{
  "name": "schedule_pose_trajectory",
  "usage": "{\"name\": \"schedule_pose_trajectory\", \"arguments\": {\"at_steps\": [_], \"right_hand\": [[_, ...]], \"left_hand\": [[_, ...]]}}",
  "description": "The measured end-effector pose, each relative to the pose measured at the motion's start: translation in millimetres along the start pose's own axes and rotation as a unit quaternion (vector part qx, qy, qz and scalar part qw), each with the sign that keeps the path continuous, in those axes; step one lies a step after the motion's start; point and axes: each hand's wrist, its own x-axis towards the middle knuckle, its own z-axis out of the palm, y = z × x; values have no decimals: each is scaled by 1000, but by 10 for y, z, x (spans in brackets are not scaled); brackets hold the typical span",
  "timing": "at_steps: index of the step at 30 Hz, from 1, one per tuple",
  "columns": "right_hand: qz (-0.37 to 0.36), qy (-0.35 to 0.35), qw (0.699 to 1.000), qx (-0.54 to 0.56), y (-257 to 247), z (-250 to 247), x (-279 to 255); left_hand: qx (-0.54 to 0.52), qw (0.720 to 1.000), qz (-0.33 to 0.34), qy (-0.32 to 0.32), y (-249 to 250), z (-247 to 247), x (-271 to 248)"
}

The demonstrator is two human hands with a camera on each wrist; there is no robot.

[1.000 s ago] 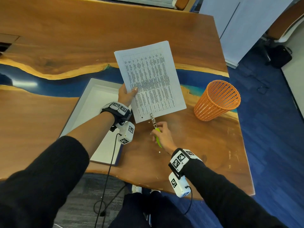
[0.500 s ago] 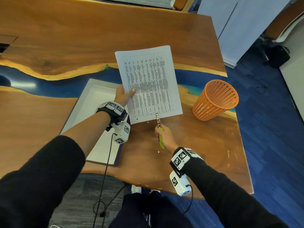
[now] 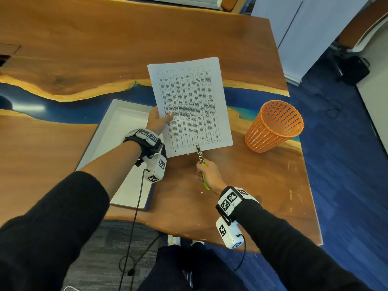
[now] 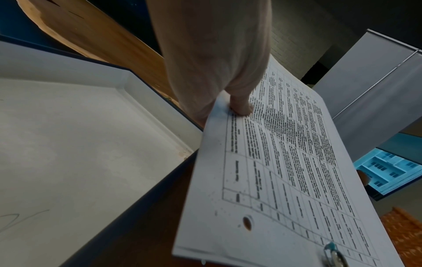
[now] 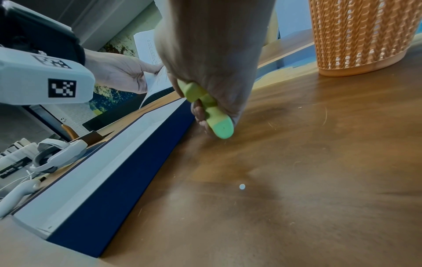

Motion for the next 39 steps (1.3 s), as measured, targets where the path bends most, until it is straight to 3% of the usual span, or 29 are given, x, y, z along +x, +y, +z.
{"name": "schedule_pose_trajectory", "arguments": {"at_steps": [12, 39], "right_hand": [[25, 15, 999, 45, 17, 49, 29], [28, 42, 998, -32, 37, -7, 156]], "left_hand": [[-2, 1000, 9, -11, -10, 30, -3], [15, 999, 25, 13, -141, 156, 142]]}}
